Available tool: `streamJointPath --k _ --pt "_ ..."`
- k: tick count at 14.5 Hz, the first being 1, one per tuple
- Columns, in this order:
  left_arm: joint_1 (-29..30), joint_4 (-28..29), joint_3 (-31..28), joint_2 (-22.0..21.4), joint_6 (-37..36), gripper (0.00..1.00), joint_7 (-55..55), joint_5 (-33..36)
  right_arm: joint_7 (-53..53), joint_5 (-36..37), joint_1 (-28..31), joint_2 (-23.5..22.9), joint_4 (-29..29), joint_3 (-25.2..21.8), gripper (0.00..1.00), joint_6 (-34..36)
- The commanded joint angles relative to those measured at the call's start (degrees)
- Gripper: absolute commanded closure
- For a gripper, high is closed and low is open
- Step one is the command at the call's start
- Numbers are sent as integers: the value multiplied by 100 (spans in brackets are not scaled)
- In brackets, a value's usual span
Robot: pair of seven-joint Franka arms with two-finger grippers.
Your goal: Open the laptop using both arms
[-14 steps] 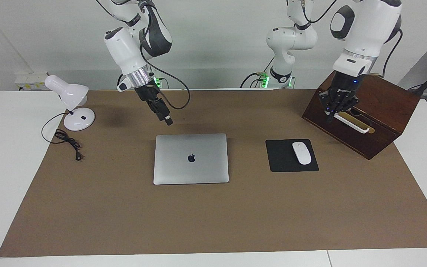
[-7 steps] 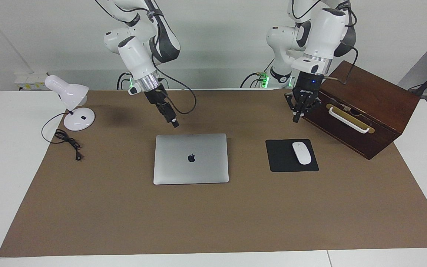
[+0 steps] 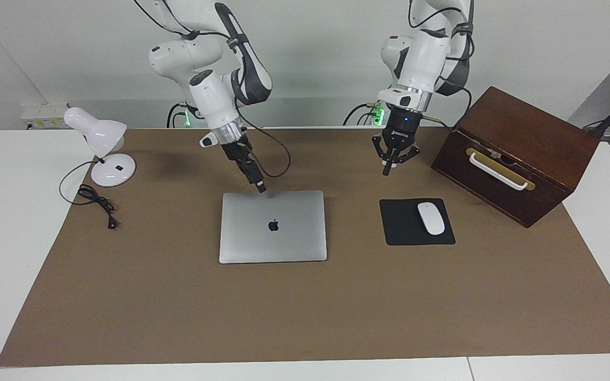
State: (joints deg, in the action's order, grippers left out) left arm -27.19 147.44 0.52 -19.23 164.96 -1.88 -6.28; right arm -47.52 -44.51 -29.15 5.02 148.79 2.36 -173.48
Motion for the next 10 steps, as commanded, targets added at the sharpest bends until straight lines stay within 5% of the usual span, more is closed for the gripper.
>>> streamJointPath --k 1,10 --pt "-444 320 -87 357 886 100 -49 -75 41 -181 -47 -80 -51 -8 3 -107" --pt "-1166 452 -87 1712 2699 100 -365 -58 85 -181 67 -300 -403 -16 3 -115"
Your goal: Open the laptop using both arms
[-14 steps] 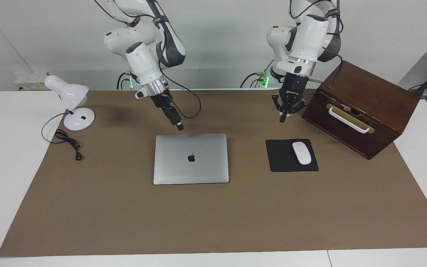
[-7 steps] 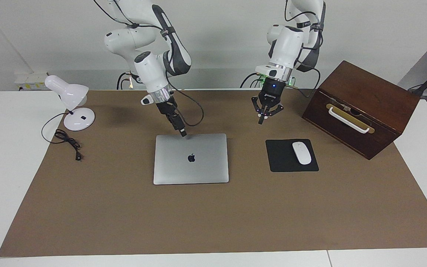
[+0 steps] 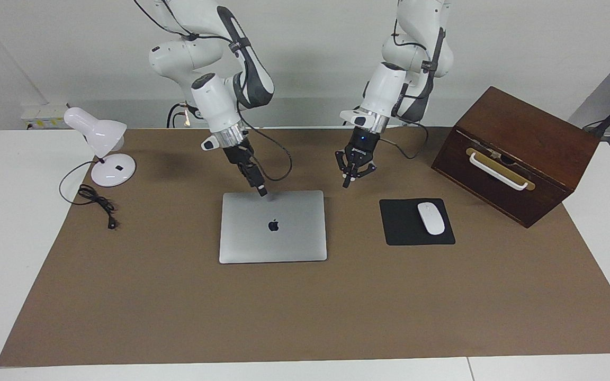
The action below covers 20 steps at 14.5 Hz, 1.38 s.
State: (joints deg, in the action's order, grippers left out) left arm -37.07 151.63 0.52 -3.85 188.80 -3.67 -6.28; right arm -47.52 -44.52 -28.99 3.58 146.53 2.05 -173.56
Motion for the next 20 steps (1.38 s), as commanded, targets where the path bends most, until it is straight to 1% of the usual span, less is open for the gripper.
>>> streamJointPath --k 1,2,4,8,10,12,15,20 --pt "-186 33 -87 209 350 100 -352 -58 111 -180 69 -164 -195 15 2 -99" --pt "-213 25 -87 331 489 100 -441 -58 172 -180 112 -182 -221 15 2 -90" --pt "-414 25 -87 866 1199 100 -441 -58 225 -180 157 -278 -239 15 2 -99" --pt "-424 -115 -79 1044 1185 100 -433 -41 348 -180 253 -375 -283 15 2 -90" --pt "-546 -343 -87 1342 1194 100 -441 -14 418 -180 271 -384 -292 15 2 -99" --pt "-582 -563 -87 1562 1194 100 -450 -5 427 -180 349 -463 -441 15 2 -99" --pt "-582 -696 -105 1729 1203 100 -459 135 463 -180 385 -525 -529 15 2 -99" --pt "-582 -924 -114 2019 1203 100 -468 144 463 -180 376 -516 -529 15 1 -99"
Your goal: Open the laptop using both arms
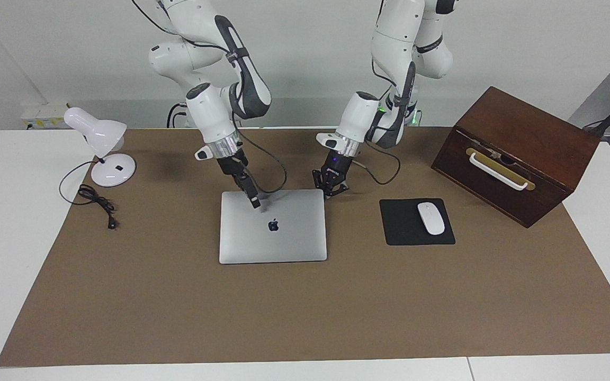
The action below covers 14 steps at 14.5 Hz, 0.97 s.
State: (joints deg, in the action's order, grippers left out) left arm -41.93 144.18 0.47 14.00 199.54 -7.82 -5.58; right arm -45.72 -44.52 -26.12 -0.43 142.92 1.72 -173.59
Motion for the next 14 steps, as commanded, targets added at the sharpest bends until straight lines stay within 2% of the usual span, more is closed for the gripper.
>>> streamJointPath --k 1,7,14 --pt "-96 -188 -108 243 129 100 -62 74 283 -180 90 -123 -168 48 1 -96" --pt "-96 -180 -108 252 129 100 -80 83 283 -180 90 -123 -186 48 1 -96" --pt "-87 -179 -117 270 129 100 -97 136 231 -188 90 -299 -589 48 1 -96"
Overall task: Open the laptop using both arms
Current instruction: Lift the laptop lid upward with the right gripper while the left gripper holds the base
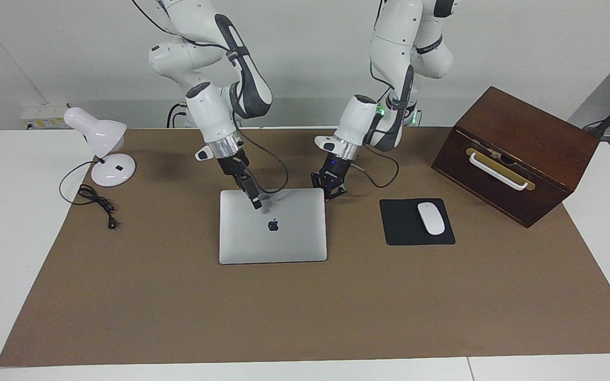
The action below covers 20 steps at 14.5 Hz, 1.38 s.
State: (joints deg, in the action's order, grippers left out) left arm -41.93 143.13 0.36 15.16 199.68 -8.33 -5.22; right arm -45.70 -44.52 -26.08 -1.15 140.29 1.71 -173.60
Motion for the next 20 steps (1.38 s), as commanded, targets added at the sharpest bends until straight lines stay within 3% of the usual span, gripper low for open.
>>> streamJointPath --k 1,11,20 --pt "-87 -75 -106 154 115 100 -46 100 228 -180 85 -253 -388 48 1 -96" --pt "-87 -66 -106 171 115 100 -90 109 429 -153 225 -772 -1574 13 0 18" --pt "-87 -66 -106 171 115 100 -134 109 1116 -22 612 -1088 -2567 -13 0 616"
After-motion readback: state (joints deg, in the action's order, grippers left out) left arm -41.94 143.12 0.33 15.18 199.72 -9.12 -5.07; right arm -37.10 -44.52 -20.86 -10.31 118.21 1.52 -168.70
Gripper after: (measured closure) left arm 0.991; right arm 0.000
